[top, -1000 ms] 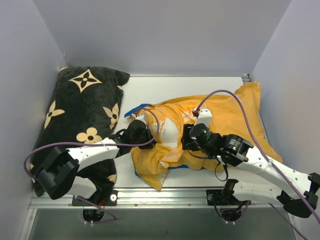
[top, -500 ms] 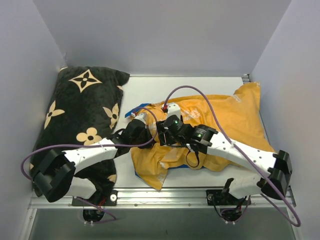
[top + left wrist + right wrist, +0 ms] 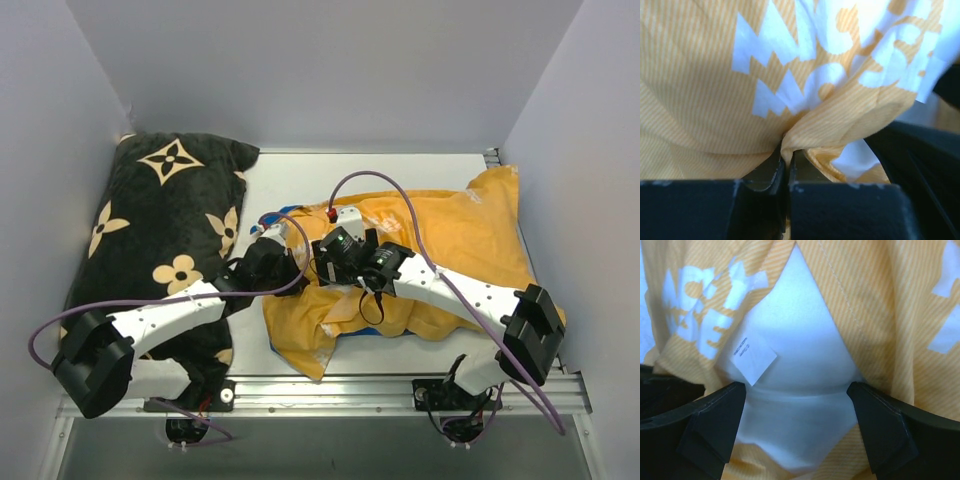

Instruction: Remove the pillowcase from the pillow

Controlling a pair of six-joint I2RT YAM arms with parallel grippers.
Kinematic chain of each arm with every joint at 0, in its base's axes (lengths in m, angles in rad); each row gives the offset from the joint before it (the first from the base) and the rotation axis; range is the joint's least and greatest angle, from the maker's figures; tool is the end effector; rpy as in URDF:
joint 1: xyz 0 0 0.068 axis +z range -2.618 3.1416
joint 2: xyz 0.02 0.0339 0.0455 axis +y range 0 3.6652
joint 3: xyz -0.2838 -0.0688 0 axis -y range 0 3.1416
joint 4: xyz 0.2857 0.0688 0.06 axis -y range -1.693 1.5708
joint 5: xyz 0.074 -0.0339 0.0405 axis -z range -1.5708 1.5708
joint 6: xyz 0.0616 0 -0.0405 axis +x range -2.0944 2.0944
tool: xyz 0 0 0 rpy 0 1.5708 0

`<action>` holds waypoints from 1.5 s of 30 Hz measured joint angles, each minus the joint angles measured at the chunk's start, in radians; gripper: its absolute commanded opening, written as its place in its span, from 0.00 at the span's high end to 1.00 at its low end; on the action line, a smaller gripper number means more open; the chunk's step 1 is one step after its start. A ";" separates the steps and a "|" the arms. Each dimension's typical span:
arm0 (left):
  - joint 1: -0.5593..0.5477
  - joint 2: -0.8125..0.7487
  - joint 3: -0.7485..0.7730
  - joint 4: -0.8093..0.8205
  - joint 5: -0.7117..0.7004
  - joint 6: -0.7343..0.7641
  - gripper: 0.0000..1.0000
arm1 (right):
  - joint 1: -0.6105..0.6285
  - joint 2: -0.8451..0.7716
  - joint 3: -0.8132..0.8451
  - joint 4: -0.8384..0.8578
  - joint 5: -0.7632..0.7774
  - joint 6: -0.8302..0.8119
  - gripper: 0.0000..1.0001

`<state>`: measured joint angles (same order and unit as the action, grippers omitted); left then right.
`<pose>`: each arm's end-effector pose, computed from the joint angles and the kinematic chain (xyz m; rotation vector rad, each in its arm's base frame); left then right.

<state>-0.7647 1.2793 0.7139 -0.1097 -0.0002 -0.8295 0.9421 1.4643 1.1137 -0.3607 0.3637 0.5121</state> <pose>0.2292 -0.2199 0.1982 -0.0775 2.3883 -0.8210 0.2403 0.2932 0.2680 -0.2942 2.2344 0.3756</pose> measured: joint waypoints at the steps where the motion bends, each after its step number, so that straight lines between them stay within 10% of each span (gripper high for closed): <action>1: 0.000 -0.011 -0.002 -0.004 -0.002 0.000 1.00 | -0.010 0.006 -0.006 0.008 -0.002 0.007 0.09; 5: 0.001 -0.042 -0.009 -0.006 -0.007 0.001 1.00 | -0.044 0.010 -0.020 0.046 -0.040 0.015 0.15; 10: 0.009 -0.043 -0.016 -0.006 -0.013 0.007 1.00 | -0.079 0.100 0.043 0.046 -0.108 0.000 0.99; 22: 0.020 -0.094 -0.019 0.108 -0.027 0.019 1.00 | -0.425 0.101 0.179 -0.022 -0.619 0.118 1.00; 35: 0.031 -0.093 -0.093 -0.028 -0.085 -0.014 0.99 | -0.635 0.093 0.239 -0.055 -0.578 0.170 1.00; 38: 0.032 -0.082 -0.093 -0.018 -0.082 -0.020 0.90 | -0.629 0.093 0.255 -0.054 -0.579 0.172 1.00; 45: 0.031 -0.019 -0.098 0.049 0.045 0.055 0.29 | -0.519 0.093 0.261 -0.013 -0.446 0.150 1.00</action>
<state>-0.7338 1.2602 0.6159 -0.0608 0.0448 -0.7750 0.4232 1.5578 1.3743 -0.3733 -0.0818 0.6617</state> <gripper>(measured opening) 0.578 0.074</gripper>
